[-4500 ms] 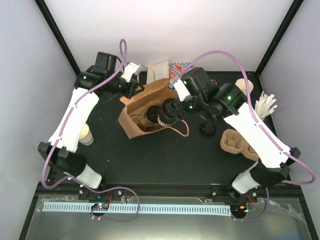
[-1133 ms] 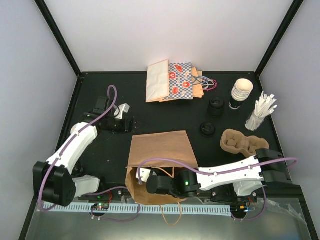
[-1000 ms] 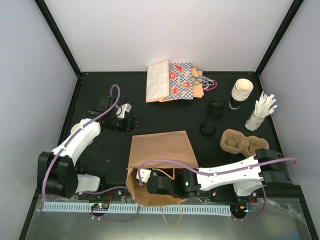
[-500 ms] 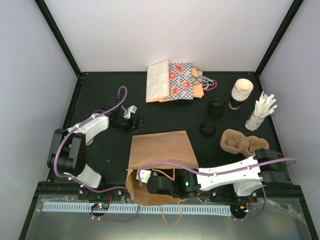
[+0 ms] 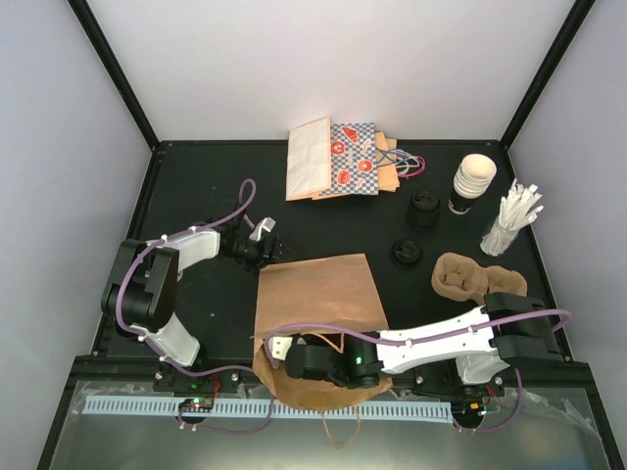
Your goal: Pack the takeout coffee
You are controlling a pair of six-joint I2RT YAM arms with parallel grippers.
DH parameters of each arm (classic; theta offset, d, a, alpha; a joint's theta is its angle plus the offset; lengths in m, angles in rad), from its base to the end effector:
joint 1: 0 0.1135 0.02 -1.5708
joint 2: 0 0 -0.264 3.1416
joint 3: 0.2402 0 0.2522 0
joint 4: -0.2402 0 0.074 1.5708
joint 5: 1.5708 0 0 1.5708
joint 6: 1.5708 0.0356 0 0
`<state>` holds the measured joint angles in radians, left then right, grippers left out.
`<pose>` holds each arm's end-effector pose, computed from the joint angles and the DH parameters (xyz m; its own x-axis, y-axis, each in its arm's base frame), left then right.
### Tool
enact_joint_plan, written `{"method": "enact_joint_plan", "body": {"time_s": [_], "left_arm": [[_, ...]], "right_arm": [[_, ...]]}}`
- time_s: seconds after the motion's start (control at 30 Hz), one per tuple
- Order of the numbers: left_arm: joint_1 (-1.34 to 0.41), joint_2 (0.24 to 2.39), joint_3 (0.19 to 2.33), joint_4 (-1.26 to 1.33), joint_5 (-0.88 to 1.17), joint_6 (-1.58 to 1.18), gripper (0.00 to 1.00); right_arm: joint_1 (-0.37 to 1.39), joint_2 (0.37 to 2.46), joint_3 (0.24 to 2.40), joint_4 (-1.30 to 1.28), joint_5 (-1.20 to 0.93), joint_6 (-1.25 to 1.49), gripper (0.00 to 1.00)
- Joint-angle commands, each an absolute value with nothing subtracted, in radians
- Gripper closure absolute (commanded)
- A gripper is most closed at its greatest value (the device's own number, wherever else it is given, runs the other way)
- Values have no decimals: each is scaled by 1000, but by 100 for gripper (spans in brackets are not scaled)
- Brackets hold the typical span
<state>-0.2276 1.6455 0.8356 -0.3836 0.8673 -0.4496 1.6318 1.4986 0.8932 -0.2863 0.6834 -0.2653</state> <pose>0.2743 -0.0914 0.1505 -0.9981 -0.0574 -0.0237 -0.0157 0.6016 -0.7986 0.0041 0.3012 0.2077 0.2550 -0.8409 -0.4773 -0.7578 0.1328 -0.6388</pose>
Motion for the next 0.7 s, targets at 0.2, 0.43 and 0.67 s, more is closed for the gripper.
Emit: {"method": "enact_joint_plan", "body": {"time_s": [0.2, 0.43, 0.67], "left_arm": [[-236, 1639, 800, -383, 953, -445, 26], [-236, 1645, 790, -394, 994, -430, 31], [-236, 1680, 786, -406, 1064, -423, 34]], "right_arm": [[1571, 1467, 928, -260, 749, -339, 55], [1547, 1494, 946, -229, 758, -379, 55], [1506, 1502, 957, -160, 743, -441, 55]]}}
